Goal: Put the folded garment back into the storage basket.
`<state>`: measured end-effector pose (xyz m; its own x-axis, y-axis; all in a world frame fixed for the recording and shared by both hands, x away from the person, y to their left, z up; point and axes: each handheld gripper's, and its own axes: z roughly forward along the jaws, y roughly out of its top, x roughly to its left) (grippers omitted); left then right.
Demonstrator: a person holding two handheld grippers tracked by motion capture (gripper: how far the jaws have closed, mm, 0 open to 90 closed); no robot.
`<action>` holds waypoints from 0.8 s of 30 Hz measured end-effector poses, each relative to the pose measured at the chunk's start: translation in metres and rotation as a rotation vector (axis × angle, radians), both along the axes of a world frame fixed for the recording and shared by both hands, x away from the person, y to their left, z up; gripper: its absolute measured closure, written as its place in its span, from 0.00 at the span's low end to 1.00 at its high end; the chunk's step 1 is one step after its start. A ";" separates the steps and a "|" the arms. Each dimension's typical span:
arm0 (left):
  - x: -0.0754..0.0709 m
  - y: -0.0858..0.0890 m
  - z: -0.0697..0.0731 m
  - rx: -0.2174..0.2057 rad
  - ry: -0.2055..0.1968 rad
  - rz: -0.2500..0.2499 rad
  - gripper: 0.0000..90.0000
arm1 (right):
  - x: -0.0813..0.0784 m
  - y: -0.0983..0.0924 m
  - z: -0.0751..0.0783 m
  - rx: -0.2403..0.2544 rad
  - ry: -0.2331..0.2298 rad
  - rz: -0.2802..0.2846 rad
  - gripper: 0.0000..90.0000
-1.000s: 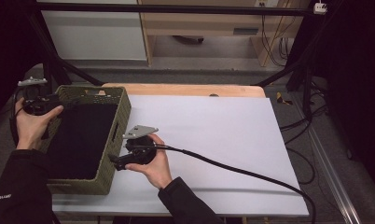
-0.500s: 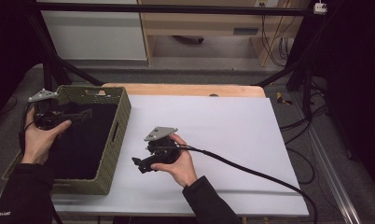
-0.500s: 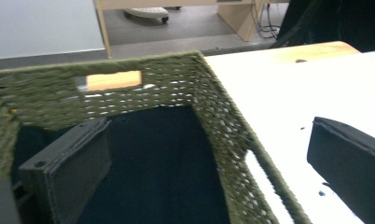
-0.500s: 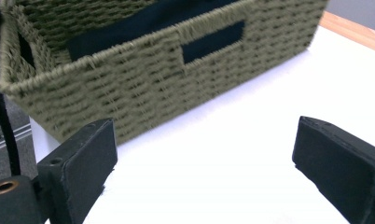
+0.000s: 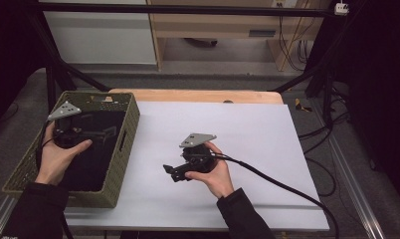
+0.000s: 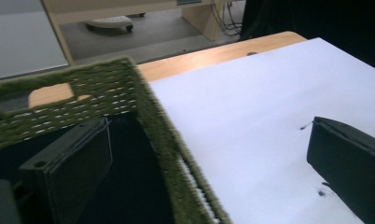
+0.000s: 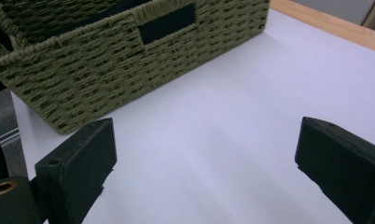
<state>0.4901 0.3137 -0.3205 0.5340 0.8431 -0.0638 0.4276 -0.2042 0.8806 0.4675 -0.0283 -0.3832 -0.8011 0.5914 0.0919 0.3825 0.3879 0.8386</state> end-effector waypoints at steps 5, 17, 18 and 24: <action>-0.006 -0.024 0.001 0.003 -0.012 -0.071 0.00 | 0.002 -0.021 -0.002 0.005 0.000 -0.032 0.06; -0.018 -0.069 -0.012 -0.002 -0.016 -0.179 0.00 | 0.002 -0.075 -0.010 -0.033 0.019 -0.091 0.05; -0.019 -0.072 -0.014 -0.001 -0.019 -0.188 0.00 | 0.002 -0.079 -0.011 -0.037 0.021 -0.092 0.05; -0.021 -0.097 -0.025 0.009 -0.019 -0.233 0.00 | -0.001 -0.106 -0.018 -0.039 0.040 -0.120 0.04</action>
